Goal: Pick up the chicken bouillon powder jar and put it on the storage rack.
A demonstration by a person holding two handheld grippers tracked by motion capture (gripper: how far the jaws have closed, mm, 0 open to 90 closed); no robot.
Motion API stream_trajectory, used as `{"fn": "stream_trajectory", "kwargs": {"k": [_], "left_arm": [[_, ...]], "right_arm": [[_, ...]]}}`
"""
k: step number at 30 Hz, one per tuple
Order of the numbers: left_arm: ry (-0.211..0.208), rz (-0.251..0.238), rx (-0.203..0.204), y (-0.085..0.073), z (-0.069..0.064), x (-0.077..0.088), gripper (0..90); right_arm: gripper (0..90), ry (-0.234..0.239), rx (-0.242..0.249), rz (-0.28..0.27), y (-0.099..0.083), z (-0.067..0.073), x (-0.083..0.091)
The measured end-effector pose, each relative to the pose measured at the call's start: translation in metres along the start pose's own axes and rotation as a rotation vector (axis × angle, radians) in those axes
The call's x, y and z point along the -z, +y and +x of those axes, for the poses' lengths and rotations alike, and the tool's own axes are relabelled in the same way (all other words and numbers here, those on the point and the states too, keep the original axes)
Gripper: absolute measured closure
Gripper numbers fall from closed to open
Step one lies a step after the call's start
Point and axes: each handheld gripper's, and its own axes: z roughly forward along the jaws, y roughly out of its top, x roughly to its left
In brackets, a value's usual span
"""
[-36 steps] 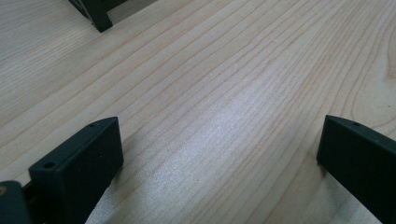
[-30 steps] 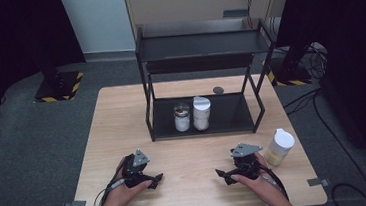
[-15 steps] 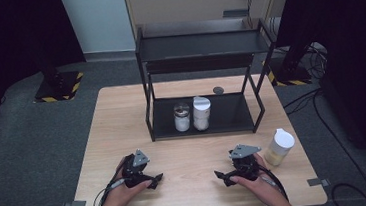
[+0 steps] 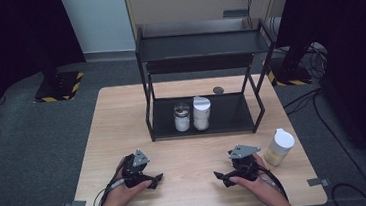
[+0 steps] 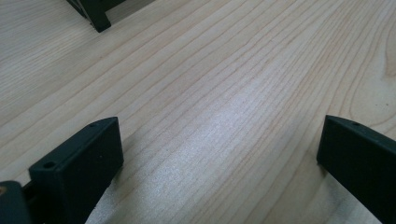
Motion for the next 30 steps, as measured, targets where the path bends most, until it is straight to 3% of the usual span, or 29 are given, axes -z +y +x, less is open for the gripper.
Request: {"fn": "stream_trajectory", "kwargs": {"k": [5,18,30], "left_arm": [[0.0,0.0,0.0,0.0,0.0,0.0,0.0],[-0.001,0.0,-0.001,0.0,0.0,0.0,0.0],[-0.002,0.0,-0.002,0.0,0.001,0.0,0.0]], "right_arm": [[4.3,0.006,0.003,-0.021,0.003,0.002,0.007],[4.3,-0.003,0.05,-0.141,0.017,0.012,0.042],[4.3,-0.069,0.075,-0.237,0.024,0.012,0.085]]}}
